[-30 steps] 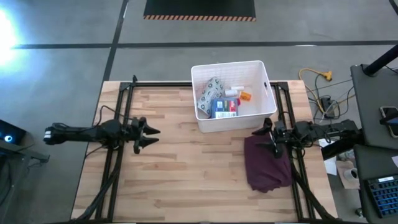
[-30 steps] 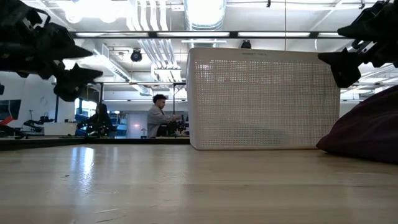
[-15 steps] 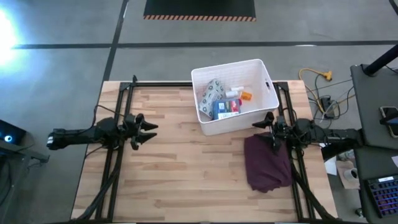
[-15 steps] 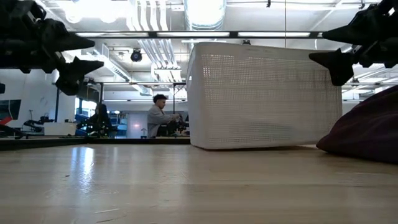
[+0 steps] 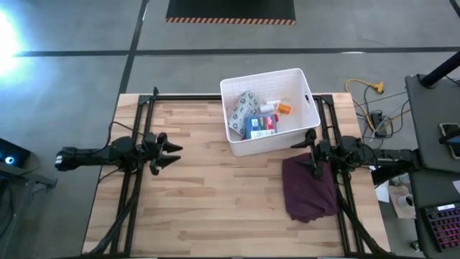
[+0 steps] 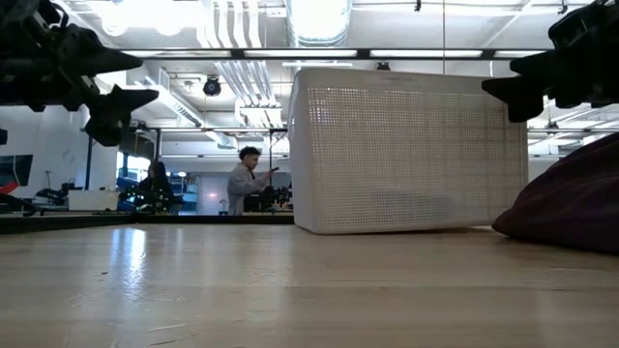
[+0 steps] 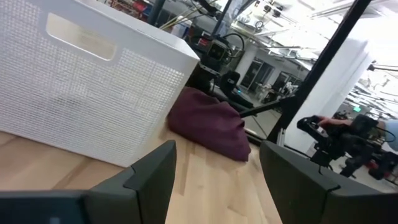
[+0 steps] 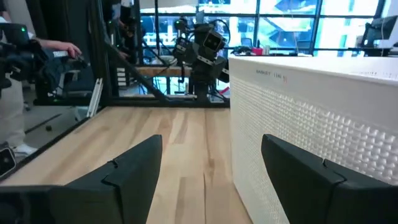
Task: Pick & place medical supplies in basket/bin
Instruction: Return to Home Position
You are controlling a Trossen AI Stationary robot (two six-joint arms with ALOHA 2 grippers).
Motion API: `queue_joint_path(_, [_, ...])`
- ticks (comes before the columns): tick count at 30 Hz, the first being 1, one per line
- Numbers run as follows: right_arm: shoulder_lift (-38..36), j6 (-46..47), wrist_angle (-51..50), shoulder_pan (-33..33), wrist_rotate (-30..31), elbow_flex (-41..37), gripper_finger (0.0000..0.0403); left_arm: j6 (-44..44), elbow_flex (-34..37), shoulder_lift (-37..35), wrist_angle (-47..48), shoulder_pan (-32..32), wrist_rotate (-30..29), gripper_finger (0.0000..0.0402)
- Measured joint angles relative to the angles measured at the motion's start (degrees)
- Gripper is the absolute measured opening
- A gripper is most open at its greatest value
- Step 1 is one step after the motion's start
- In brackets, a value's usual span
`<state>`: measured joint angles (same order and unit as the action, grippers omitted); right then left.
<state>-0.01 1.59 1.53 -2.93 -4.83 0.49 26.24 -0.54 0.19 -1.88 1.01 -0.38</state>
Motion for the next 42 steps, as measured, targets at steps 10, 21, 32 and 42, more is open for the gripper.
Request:
queue_joint_path(10, [0.1, 3.3, 0.6, 0.0, -0.6, 0.0, 0.0256, 0.0, 0.0, 0.2, 0.3, -0.7, 0.0, 0.0216])
queue_joint_path(21, [0.6, 1.2, 0.4, 0.0, -0.6, 0.0, 0.0267, 0.0, 0.0, 4.0, 0.2, -0.7, 0.0, 0.0216])
queue_joint_path(32, [0.5, 1.6, 0.4, 0.0, -0.6, 0.0, 0.0257, 0.0, 0.0, 9.1, 0.3, -0.7, 0.0, 0.0216])
queue_joint_path(42, [0.6, 2.1, 0.6, 0.0, -0.6, 0.0, 0.0259, 0.0, 0.0, 13.5, 0.2, -0.7, 0.0, 0.0216])
